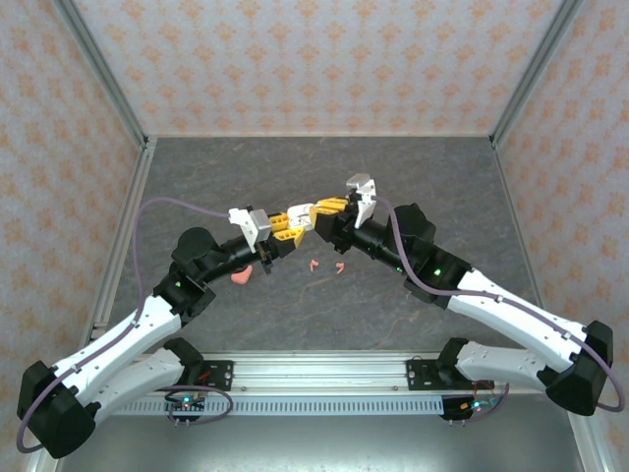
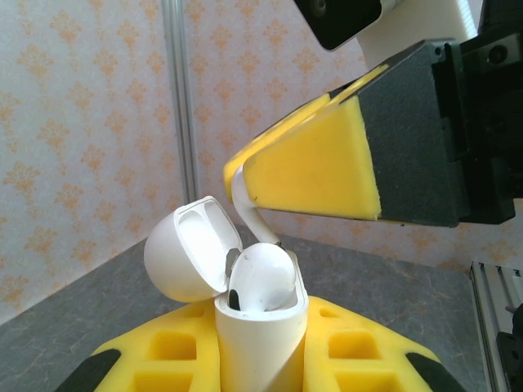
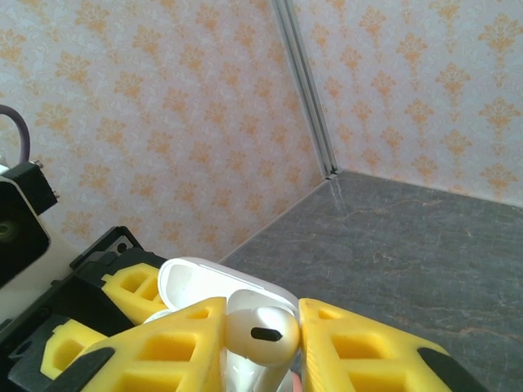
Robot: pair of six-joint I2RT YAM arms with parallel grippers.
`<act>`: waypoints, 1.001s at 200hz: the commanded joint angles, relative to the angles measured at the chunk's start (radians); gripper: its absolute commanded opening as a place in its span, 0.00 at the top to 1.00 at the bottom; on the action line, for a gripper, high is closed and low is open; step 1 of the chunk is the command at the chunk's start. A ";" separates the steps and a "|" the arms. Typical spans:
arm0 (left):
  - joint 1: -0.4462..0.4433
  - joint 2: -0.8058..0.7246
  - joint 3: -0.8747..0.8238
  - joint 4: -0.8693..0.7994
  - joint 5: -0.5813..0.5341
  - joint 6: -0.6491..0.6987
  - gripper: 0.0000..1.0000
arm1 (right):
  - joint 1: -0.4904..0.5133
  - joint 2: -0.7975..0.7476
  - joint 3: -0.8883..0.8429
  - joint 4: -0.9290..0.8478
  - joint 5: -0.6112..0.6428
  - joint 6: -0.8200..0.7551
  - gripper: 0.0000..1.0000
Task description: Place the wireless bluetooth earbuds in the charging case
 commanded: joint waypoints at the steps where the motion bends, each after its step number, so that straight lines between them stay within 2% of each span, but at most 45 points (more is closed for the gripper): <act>1: -0.013 -0.006 0.033 0.074 -0.017 -0.009 1.00 | 0.005 0.005 -0.012 0.038 -0.004 0.004 0.75; 144: -0.013 -0.002 0.024 0.113 -0.054 -0.042 1.00 | 0.006 0.052 0.024 -0.004 -0.062 0.040 0.73; 200: -0.014 0.009 0.019 0.123 -0.067 -0.050 1.00 | 0.006 0.060 0.036 -0.024 -0.053 0.040 0.68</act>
